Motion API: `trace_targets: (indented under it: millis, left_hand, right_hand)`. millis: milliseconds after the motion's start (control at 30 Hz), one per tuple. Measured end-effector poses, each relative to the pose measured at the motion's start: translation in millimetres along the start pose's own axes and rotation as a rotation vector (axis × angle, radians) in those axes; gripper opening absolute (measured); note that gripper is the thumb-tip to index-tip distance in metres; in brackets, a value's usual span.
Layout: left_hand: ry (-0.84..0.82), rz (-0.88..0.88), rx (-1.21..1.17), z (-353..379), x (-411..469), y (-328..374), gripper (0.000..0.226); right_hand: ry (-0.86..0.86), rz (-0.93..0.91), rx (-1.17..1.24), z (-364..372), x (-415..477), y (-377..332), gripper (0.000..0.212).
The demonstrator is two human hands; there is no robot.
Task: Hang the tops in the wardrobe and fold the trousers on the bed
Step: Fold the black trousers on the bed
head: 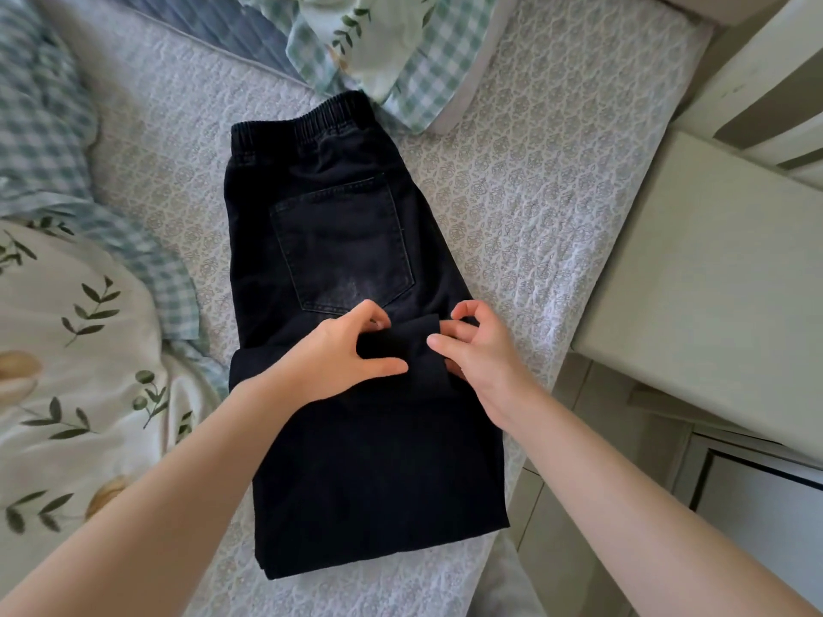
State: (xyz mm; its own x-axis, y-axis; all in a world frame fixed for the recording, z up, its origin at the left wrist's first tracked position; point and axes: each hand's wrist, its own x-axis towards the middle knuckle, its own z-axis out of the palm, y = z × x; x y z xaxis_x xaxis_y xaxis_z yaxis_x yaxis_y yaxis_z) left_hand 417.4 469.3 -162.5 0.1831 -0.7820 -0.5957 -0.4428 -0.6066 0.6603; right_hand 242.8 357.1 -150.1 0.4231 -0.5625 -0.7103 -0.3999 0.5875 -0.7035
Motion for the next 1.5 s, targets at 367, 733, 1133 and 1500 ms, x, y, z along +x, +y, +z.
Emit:
trace_targets:
  millis: [367,733,1133,1500]
  left_hand:
    - [0.065,-0.156,0.169,-13,45,-8,0.023]
    - [-0.090,-0.016,0.067,-6,58,33,0.033]
    - [-0.344,0.106,0.053,-8,-22,42,0.033]
    - [-0.357,0.152,-0.011,-14,-74,36,0.025]
  right_hand:
    - [-0.049,-0.058,-0.384,-21,12,5,0.058]
    - [0.260,-0.298,-0.676,-45,22,26,0.011]
    - [-0.131,-0.055,-0.726,-80,35,14,0.021]
    - [-0.195,-0.251,-0.848,-25,3,6,0.018]
